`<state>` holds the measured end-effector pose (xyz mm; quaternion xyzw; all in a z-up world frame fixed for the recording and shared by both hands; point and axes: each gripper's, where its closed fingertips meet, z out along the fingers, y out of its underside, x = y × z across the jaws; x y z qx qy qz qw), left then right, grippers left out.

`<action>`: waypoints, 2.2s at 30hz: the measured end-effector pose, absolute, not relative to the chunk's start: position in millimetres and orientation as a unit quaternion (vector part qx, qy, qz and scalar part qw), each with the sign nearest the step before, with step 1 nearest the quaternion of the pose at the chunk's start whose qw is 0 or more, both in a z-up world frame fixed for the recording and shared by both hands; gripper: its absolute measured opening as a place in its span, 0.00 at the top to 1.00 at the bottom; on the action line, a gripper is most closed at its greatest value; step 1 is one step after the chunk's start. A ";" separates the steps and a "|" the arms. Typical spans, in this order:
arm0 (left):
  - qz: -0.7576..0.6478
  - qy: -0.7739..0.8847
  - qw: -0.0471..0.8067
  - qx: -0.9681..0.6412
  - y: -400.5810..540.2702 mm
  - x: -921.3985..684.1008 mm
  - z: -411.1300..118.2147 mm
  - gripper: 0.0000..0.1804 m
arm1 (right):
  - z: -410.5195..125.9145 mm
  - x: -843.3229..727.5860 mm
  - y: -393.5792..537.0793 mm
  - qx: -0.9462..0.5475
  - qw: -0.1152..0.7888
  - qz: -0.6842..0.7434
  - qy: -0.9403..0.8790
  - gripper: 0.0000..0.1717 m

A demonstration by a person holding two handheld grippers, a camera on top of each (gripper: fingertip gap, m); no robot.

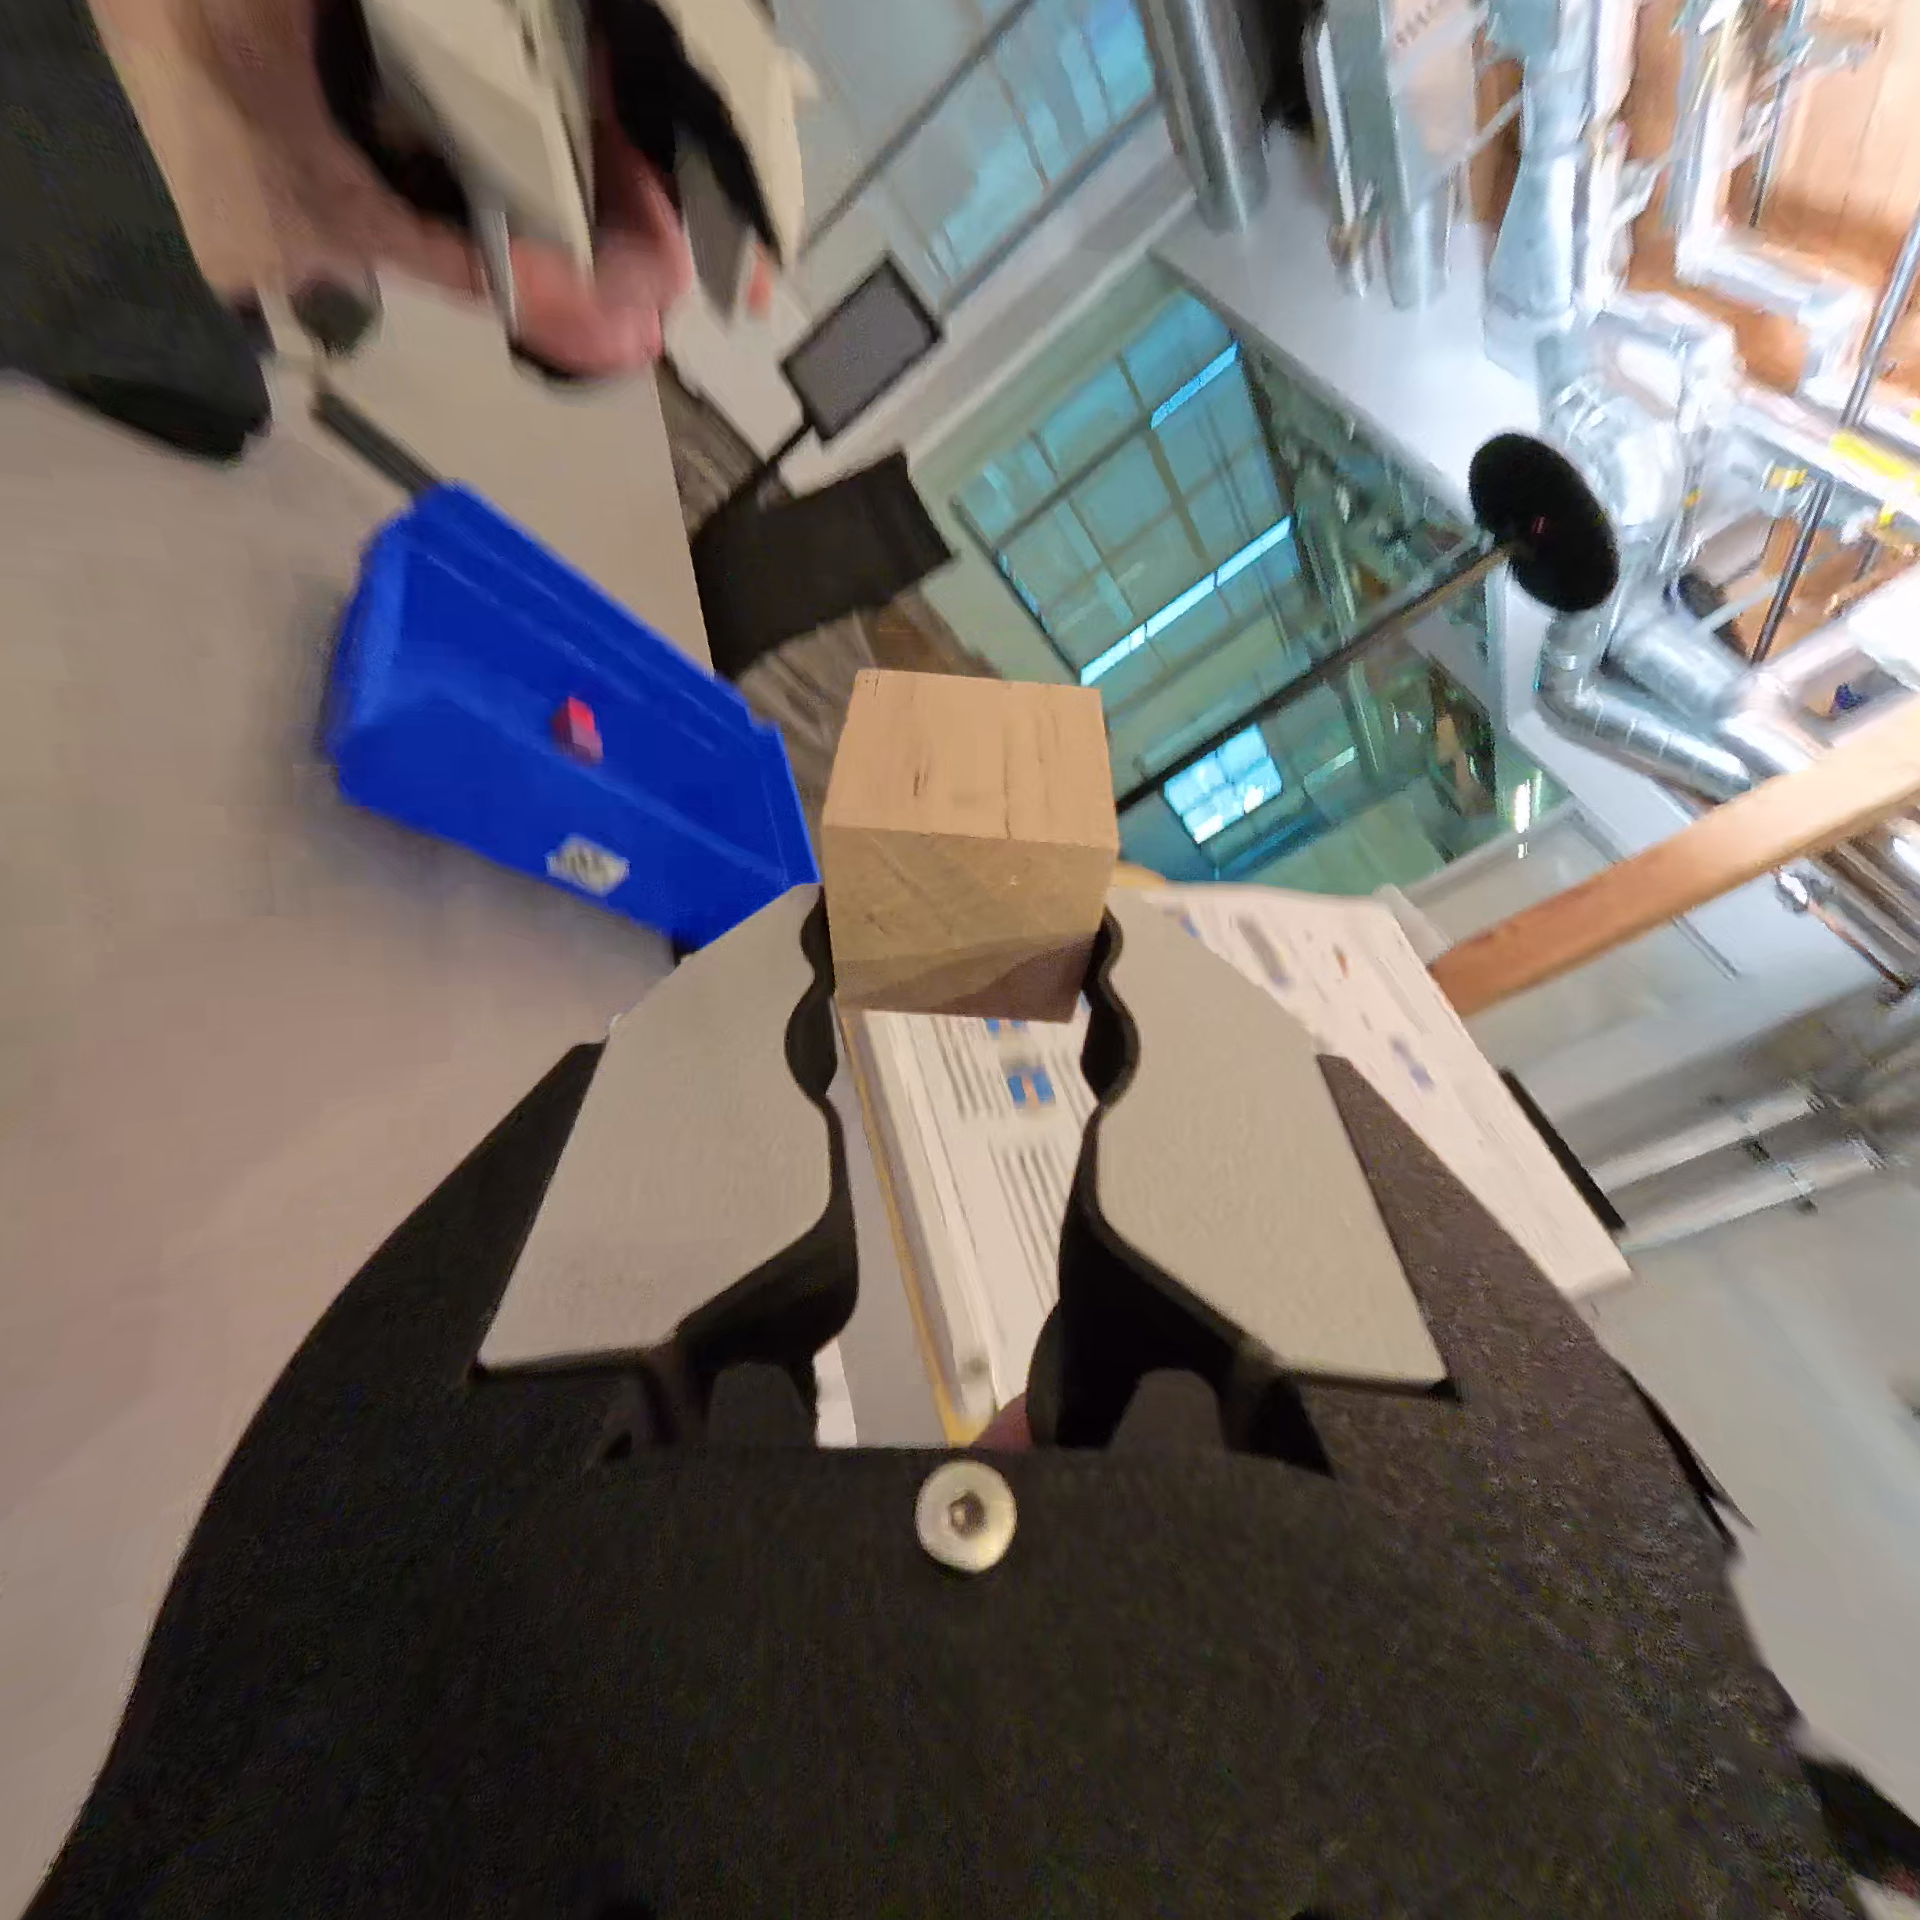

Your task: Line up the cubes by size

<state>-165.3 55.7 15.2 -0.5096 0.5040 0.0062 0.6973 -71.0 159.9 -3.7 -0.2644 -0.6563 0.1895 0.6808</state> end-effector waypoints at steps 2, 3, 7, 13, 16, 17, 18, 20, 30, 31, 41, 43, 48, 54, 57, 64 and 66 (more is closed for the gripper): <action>0.011 0.500 0.704 -0.505 52.7 -168.2 20.5 0.81 | -22.2 -39.8 197.4 -0.313 0.660 0.129 -0.670 0.74; 0.012 0.498 0.708 -0.500 51.0 -168.4 23.4 0.82 | -31.3 -22.0 216.8 -0.338 0.646 0.098 -0.677 0.74; -0.013 0.496 0.724 -0.479 44.7 -155.6 34.0 0.84 | -60.3 50.4 276.3 -0.423 0.568 0.009 -0.706 0.74; 0.023 0.502 0.731 -0.462 54.3 -122.2 41.8 0.86 | -101.2 134.2 353.0 -0.513 0.443 -0.113 -0.727 0.74; 0.015 0.497 0.737 -0.458 59.6 -114.1 44.8 0.86 | -127.7 155.9 378.4 -0.536 0.382 -0.135 -0.740 0.74; 0.017 0.497 0.735 -0.461 62.4 -113.8 43.3 0.86 | -137.6 163.4 387.1 -0.544 0.359 -0.146 -0.744 0.74; 0.020 0.497 0.732 -0.465 65.5 -114.6 41.3 0.86 | -148.0 170.4 394.4 -0.552 0.335 -0.154 -0.748 0.74; 0.022 0.492 0.730 -0.473 70.6 -117.2 39.6 0.86 | -167.7 184.8 406.1 -0.559 0.286 -0.172 -0.759 0.74; 0.030 0.489 0.723 -0.487 79.9 -121.4 35.0 0.87 | -237.6 211.8 427.5 -0.575 0.127 -0.166 -0.791 0.74; 0.029 0.489 0.723 -0.488 80.4 -121.8 34.5 0.87 | -242.5 212.1 427.8 -0.573 0.117 -0.165 -0.794 0.74; 0.031 0.492 0.714 -0.497 86.5 -121.7 29.0 0.87 | -283.8 213.1 429.5 -0.564 0.040 -0.153 -0.811 0.74; 0.031 0.492 0.713 -0.498 87.4 -121.7 28.2 0.87 | -288.1 213.3 430.1 -0.561 0.030 -0.155 -0.813 0.74; 0.032 0.493 0.710 -0.503 90.0 -121.9 26.1 0.87 | -298.5 210.7 429.7 -0.559 0.015 -0.149 -0.816 0.74; 0.034 0.494 0.708 -0.504 90.0 -121.9 25.3 0.87 | -302.6 204.4 431.9 -0.558 0.021 -0.150 -0.816 0.73; 0.036 0.495 0.707 -0.504 89.6 -122.4 25.1 0.87 | -299.5 204.8 435.6 -0.565 0.027 -0.160 -0.809 0.64; 0.058 0.482 0.709 -0.511 86.8 -135.7 29.0 0.86 | -229.4 200.8 433.4 -0.589 0.138 -0.211 -0.767 0.65; 0.073 0.472 0.707 -0.522 87.4 -145.9 29.3 0.84 | -188.0 182.0 418.4 -0.590 0.221 -0.213 -0.747 0.69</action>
